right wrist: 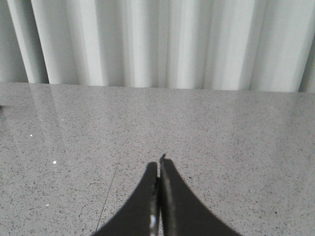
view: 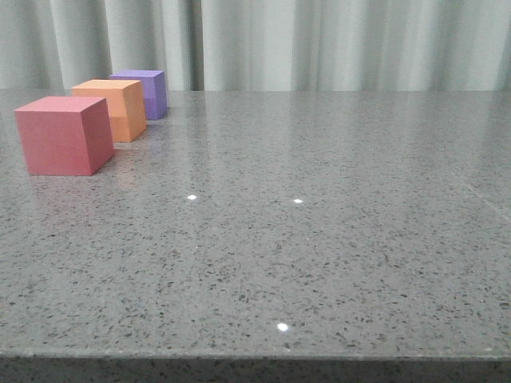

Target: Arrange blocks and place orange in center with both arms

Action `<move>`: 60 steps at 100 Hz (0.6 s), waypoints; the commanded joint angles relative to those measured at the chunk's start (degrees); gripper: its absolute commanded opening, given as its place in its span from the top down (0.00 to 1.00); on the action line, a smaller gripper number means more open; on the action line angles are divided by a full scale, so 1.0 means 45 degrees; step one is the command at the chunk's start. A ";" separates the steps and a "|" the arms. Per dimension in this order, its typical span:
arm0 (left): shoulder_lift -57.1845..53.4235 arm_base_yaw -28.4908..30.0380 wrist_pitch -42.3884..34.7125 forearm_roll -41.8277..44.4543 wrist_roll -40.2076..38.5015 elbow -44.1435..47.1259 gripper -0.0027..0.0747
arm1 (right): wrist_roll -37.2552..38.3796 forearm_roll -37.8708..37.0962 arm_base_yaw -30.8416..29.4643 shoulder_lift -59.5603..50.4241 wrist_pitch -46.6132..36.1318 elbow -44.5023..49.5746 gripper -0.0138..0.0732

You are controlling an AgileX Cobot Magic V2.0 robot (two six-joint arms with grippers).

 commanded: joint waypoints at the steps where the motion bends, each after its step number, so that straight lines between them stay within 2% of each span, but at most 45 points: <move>1: -0.0468 0.0012 -0.1130 0.0006 0.0026 0.0530 0.99 | -0.0447 0.0167 -0.0092 -0.0573 -0.1414 0.0400 0.92; 40: -0.0468 0.0012 -0.1130 0.0006 0.0026 0.0530 0.99 | -0.0447 0.0167 -0.0092 -0.4236 -0.2733 0.4239 0.92; 60: -0.0468 0.0012 -0.1130 0.0006 0.0026 0.0530 0.99 | -0.0447 0.0775 -0.0092 -0.4201 -0.4517 0.5559 0.92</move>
